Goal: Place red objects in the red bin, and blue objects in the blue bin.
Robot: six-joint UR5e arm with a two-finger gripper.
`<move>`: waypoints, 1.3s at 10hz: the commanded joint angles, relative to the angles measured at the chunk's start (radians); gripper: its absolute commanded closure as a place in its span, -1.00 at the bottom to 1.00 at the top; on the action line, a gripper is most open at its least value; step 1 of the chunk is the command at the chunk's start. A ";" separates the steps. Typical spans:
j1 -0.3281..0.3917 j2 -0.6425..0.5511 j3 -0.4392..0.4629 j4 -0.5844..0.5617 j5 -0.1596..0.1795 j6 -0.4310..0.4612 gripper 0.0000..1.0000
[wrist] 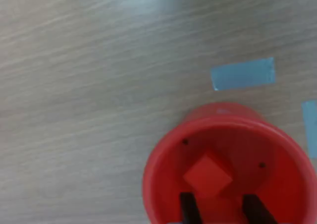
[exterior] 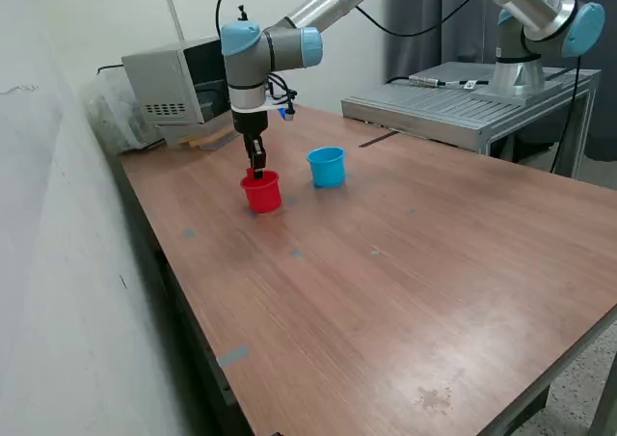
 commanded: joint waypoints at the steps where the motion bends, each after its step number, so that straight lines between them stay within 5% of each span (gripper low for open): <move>1: -0.001 -0.017 0.028 -0.001 -0.049 0.002 -1.00; 5: 0.004 -0.094 0.071 0.000 -0.051 -0.004 -1.00; 8: 0.063 -0.262 0.169 0.135 -0.043 -0.152 -1.00; 10: 0.077 -0.426 0.297 0.149 -0.040 -0.157 -1.00; 12: 0.086 -0.613 0.423 0.184 0.048 -0.163 -1.00; 13: 0.086 -0.710 0.480 0.209 0.064 -0.151 -1.00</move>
